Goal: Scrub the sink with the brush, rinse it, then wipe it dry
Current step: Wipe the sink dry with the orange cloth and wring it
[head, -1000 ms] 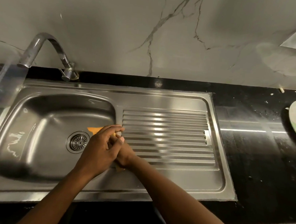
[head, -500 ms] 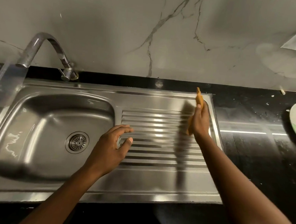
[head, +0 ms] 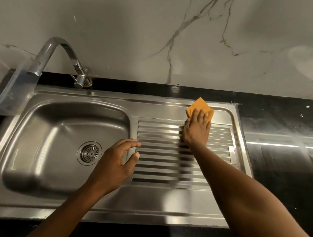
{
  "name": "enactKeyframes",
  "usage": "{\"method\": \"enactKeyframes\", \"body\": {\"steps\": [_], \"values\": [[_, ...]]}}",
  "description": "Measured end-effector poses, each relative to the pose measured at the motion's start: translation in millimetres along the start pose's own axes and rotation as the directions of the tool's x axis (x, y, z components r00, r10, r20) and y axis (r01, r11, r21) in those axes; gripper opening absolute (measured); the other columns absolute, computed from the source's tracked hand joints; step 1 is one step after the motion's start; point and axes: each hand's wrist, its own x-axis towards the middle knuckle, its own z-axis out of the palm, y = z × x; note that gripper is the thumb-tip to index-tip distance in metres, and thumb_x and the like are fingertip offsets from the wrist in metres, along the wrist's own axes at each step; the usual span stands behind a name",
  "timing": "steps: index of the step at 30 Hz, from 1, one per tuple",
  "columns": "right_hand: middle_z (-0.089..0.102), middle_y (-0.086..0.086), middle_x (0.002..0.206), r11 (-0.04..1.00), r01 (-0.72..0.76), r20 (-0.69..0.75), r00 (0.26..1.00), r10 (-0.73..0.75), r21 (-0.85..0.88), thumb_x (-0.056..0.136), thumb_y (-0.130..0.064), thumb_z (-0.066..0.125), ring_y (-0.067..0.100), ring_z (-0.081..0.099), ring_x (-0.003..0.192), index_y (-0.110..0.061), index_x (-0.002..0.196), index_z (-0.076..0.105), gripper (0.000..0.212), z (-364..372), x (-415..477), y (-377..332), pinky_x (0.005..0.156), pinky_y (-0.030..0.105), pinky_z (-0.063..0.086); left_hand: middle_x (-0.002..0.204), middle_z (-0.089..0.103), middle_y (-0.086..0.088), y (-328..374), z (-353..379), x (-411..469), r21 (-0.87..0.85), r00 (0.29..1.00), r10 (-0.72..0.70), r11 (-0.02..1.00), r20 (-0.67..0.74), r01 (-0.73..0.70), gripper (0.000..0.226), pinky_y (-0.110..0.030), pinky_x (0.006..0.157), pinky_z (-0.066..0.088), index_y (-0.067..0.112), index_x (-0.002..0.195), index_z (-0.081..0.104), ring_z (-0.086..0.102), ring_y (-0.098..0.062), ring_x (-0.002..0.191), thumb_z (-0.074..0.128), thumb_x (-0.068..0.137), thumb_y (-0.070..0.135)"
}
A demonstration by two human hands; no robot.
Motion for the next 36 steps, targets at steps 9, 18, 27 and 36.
{"method": "enactKeyframes", "body": {"steps": [9,18,27,36], "values": [[-0.013,0.005,0.174,0.976,0.217,0.075,0.973,-0.218,0.029,0.106,-0.054,0.005,0.028,-0.016,0.159,-0.027,0.166,-0.006,0.067,35,-25,-90,0.129,0.049,-0.007,0.134,0.051,0.036,-23,-18,-12,0.02,1.0,-0.009,1.0,0.003,0.009,0.028,0.001,0.099,0.028,0.043,0.126,0.063,0.042,0.022,0.126,0.061,0.1,0.033],[-0.008,-0.002,0.174,0.852,0.524,0.168,0.84,-0.515,-0.008,0.111,-0.049,0.014,0.023,-0.015,0.16,-0.032,0.167,0.0,0.059,39,-33,-113,0.13,0.047,-0.004,0.132,0.061,0.021,-36,-28,-32,0.011,0.999,-0.016,1.0,-0.043,0.017,0.035,-0.001,0.103,0.03,0.031,0.121,0.072,0.05,0.012,0.127,0.058,0.091,0.041],[0.018,0.0,0.173,0.653,0.758,0.231,0.636,-0.736,-0.008,0.108,-0.051,0.012,0.025,0.003,0.161,-0.03,0.165,0.023,0.062,41,-72,-112,0.13,0.05,0.005,0.133,0.062,0.022,-53,-44,-60,-0.045,0.995,-0.024,0.999,-0.095,0.019,0.044,-0.016,0.106,0.041,0.032,0.12,0.072,0.051,0.012,0.127,0.054,0.087,0.055],[0.028,0.001,0.17,0.609,0.793,0.205,0.596,-0.776,0.0,0.109,-0.04,0.031,0.023,0.011,0.161,-0.025,0.162,0.034,0.056,54,-140,-101,0.129,0.049,0.012,0.127,0.063,0.025,-66,-51,-83,-0.084,0.991,-0.008,0.996,-0.132,-0.003,0.044,-0.007,0.102,0.039,0.032,0.115,0.074,0.052,0.015,0.123,0.053,0.085,0.056]]}}
